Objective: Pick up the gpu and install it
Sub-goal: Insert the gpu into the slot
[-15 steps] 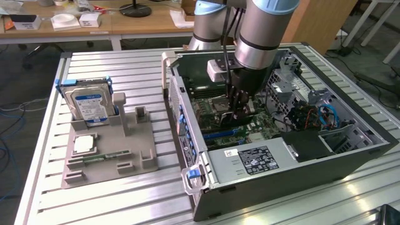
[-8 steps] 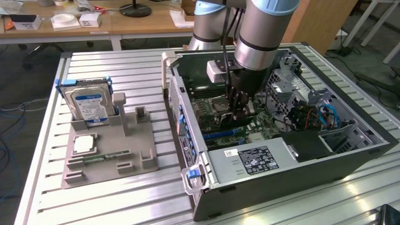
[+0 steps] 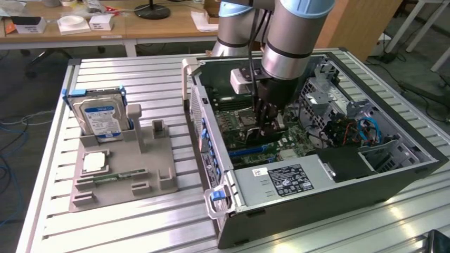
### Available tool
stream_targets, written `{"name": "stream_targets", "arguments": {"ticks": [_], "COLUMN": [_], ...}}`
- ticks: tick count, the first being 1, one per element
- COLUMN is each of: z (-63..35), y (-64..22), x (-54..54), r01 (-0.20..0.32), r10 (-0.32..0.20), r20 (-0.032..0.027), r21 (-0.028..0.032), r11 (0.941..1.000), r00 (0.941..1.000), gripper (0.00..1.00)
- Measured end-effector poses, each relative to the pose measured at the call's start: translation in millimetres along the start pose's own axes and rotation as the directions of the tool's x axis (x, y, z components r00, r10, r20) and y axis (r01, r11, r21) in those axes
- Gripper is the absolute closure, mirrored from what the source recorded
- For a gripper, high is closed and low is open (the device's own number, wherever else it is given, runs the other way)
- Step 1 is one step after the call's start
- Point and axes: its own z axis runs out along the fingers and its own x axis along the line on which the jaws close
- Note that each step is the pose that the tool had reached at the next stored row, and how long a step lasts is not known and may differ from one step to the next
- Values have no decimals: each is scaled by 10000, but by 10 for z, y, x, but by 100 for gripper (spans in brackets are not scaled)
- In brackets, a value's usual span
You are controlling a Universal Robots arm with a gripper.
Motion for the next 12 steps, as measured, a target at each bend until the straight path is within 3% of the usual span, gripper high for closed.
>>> {"name": "stream_targets", "arguments": {"ticks": [12], "z": [44], "y": [28], "x": [2], "r01": [0], "r10": [0], "r20": [1], "r21": [12], "r11": [10000], "r00": [10000], "gripper": [74]}}
